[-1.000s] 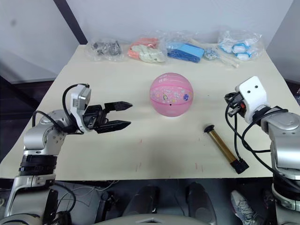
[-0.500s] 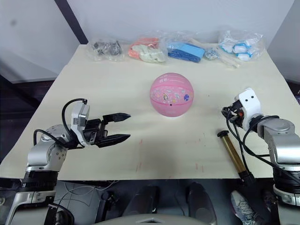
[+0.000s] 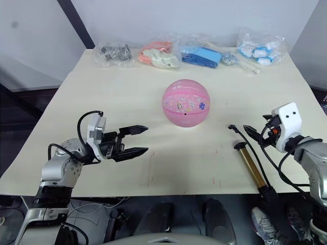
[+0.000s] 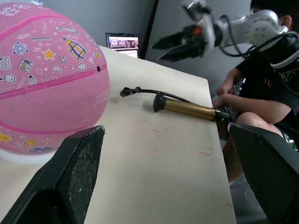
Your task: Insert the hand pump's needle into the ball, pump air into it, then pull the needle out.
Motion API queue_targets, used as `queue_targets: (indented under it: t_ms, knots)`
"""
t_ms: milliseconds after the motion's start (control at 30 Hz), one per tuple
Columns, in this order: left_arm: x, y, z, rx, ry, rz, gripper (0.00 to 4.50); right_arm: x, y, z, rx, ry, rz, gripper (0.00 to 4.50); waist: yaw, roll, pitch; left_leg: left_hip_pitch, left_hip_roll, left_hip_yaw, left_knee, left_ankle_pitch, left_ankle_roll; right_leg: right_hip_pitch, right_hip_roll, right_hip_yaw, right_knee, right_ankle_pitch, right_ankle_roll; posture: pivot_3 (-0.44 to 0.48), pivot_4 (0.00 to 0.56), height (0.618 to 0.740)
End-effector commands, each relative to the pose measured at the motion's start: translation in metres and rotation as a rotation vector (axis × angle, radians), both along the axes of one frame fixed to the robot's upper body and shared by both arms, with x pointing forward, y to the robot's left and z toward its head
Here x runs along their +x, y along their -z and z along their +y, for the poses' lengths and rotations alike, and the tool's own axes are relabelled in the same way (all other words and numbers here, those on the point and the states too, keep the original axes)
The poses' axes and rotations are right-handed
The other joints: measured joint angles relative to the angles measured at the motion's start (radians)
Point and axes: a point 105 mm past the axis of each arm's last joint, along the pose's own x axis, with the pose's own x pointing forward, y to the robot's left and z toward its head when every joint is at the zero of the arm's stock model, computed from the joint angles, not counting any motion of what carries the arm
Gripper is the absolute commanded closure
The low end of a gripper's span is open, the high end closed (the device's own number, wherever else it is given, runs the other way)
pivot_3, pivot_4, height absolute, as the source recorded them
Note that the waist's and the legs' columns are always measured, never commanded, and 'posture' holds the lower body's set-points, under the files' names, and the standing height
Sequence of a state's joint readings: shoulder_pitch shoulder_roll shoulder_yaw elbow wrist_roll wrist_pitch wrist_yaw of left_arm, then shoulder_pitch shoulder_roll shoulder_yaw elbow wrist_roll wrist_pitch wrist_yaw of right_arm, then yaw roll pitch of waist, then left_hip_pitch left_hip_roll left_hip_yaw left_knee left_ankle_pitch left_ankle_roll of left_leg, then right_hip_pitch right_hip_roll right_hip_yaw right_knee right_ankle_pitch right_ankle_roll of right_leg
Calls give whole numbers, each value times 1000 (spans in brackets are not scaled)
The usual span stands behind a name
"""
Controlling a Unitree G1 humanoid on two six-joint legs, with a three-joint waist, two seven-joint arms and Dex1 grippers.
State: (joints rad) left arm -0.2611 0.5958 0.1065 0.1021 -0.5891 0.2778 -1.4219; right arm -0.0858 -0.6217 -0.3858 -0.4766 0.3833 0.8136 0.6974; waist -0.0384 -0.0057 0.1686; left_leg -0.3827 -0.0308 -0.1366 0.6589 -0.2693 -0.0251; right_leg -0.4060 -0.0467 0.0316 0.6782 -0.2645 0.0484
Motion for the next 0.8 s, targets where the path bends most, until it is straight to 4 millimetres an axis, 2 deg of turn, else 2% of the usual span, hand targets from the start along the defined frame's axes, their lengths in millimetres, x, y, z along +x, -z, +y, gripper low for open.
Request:
queue_targets:
  t_ms: [33,100,133,300,533,700,800]
  knots:
    - [1,-6,0,-26,-13,-8,0,-17,-23,5,-16,-11,-129,124,1,0,0,0,0,0,0,0,0,0,0,0,0,0,0,0,150,740]
    - [2,-7,0,-29,-37,-7,0,-22,-36,4,82,16,-233,124,2,0,0,0,0,0,0,0,0,0,0,0,0,0,0,0,150,740]
    - [1,-6,0,-34,-51,5,0,-29,-37,6,107,-19,-232,124,2,0,0,0,0,0,0,0,0,0,0,0,0,0,0,0,150,740]
    - [-3,-2,4,-30,-127,31,0,-55,-32,-3,99,-64,-181,124,4,0,0,1,0,2,0,-1,2,0,0,3,0,0,0,0,150,740]
    - [-14,12,19,43,-243,71,0,-108,-14,-32,18,-24,-49,124,10,0,0,3,1,4,0,-2,3,2,0,5,0,0,0,0,150,740]
    - [-20,19,29,88,-290,61,0,-132,-3,-58,6,68,5,124,11,0,0,5,2,11,0,0,6,2,0,10,-1,-2,6,0,150,740]
    - [-22,21,34,102,-309,77,0,-135,-4,-64,1,92,1,124,12,0,0,6,6,14,0,0,6,2,1,10,-1,-2,6,0,150,740]
